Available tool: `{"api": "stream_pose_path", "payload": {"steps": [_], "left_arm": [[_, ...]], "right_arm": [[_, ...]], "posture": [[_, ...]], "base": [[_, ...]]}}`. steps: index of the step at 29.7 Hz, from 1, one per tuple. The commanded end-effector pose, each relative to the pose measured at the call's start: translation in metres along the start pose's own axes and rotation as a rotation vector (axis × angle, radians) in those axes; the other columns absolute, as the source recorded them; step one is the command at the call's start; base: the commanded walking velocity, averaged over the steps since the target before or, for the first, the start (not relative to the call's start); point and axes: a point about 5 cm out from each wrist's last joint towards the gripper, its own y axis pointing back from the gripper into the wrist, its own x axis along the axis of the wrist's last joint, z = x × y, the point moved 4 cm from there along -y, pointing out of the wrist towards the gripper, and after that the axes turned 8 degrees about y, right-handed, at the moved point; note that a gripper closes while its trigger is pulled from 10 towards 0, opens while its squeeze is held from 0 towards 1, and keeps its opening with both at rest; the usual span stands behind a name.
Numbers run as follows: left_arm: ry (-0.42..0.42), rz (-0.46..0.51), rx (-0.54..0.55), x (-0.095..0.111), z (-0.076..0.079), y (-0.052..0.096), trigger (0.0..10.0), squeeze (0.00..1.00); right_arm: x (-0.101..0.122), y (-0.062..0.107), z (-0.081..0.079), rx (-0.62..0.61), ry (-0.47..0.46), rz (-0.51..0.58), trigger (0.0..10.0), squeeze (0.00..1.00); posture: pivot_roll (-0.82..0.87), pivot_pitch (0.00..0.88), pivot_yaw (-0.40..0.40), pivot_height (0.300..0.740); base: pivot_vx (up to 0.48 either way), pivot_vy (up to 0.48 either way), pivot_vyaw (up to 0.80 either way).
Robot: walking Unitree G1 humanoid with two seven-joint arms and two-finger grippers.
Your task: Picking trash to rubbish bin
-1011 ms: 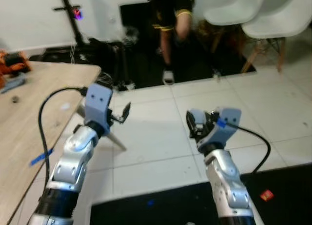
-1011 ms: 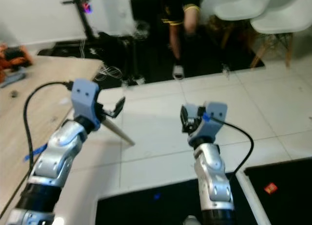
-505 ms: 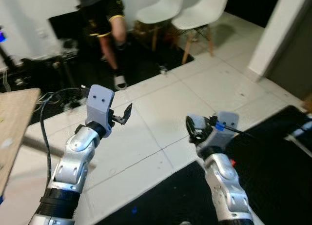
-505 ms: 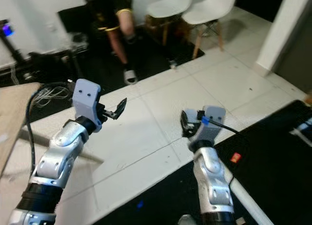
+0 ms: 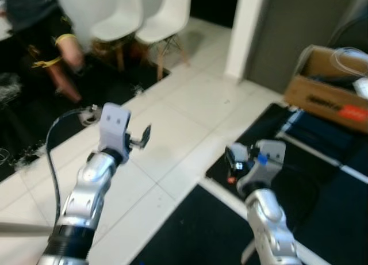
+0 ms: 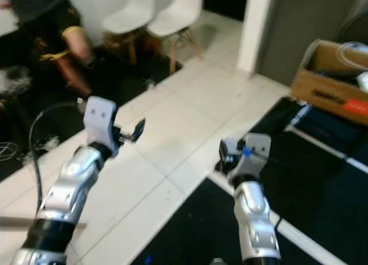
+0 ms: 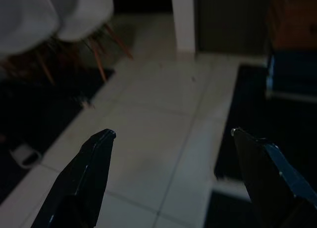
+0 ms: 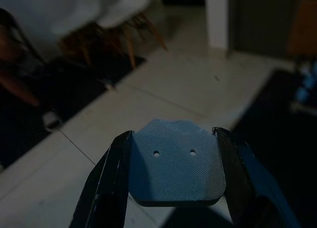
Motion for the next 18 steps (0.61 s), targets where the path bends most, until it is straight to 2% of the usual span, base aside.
{"api": "stream_pose_path", "payload": {"steps": [1,4,7,18], "left_arm": [[-0.003,-0.019,0.016,-0.005,-0.004,0.002,10.0,0.0],[-0.002,-0.019,0.018,-0.005,-0.005,0.002,10.0,0.0],[-0.008,-0.013,0.024,-0.004,-0.005,-0.001,10.0,0.0],[-0.011,-0.003,0.04,-0.003,-0.007,-0.003,10.0,0.0]], "right_arm": [[-0.01,0.004,-0.004,0.013,0.002,-0.03,10.0,0.0],[-0.015,0.005,-0.003,0.012,0.001,-0.044,10.0,0.0],[-0.028,0.01,-0.003,0.004,-0.005,-0.088,10.0,0.0],[-0.027,0.008,-0.004,0.007,-0.002,-0.076,10.0,0.0]], "posture": [[-0.01,0.129,0.116,0.74],[-0.01,0.127,0.114,0.74],[0.0,0.129,0.114,0.74],[-0.02,0.136,0.107,0.74]], "base": [[0.0,0.0,-0.8],[0.0,0.0,-0.8],[0.0,0.0,-0.8],[0.0,0.0,-0.8]]}}
